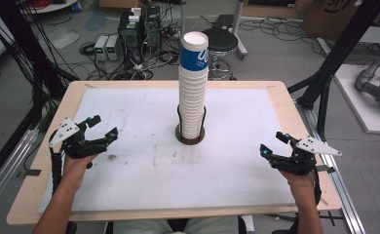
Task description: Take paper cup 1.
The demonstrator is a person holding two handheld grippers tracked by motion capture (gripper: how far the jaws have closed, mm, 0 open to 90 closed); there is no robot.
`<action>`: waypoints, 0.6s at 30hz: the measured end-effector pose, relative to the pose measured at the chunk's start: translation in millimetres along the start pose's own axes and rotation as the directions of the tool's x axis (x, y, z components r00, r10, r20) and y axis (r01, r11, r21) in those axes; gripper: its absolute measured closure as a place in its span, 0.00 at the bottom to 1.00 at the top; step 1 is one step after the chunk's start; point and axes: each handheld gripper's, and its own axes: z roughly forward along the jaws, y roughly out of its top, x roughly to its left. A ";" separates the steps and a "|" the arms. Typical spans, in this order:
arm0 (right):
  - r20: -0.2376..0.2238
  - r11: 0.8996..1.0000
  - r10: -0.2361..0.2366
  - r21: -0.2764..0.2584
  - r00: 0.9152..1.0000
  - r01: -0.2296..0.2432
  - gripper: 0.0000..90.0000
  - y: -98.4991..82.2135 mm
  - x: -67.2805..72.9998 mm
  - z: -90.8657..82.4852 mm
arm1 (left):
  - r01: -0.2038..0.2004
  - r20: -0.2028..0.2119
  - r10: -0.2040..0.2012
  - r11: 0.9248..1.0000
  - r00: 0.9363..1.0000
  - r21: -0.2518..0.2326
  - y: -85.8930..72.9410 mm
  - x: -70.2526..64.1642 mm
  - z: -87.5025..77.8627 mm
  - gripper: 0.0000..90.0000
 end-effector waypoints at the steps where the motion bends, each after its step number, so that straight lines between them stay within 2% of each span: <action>1: 0.000 1.000 0.000 0.000 1.000 0.000 0.21 0.0 0.0 0.0 | 0.005 0.002 -0.005 1.000 1.000 -0.003 -0.7 -0.1 1.4 0.17; 7: -0.009 1.000 0.017 -0.010 1.000 -0.017 0.21 0.4 -1.2 1.4 | -0.003 0.006 0.003 1.000 1.000 0.018 -3.2 0.3 5.4 0.17; 13: -0.020 1.000 0.029 -0.004 0.999 -0.029 0.21 -3.2 1.4 4.4 | 0.000 0.017 0.000 1.000 1.000 0.005 -1.3 0.1 2.4 0.17; 18: -0.046 0.998 0.060 -0.015 0.997 -0.060 0.21 -3.7 4.8 2.5 | 0.016 0.012 -0.016 1.000 1.000 0.003 -0.3 -1.6 -1.1 0.17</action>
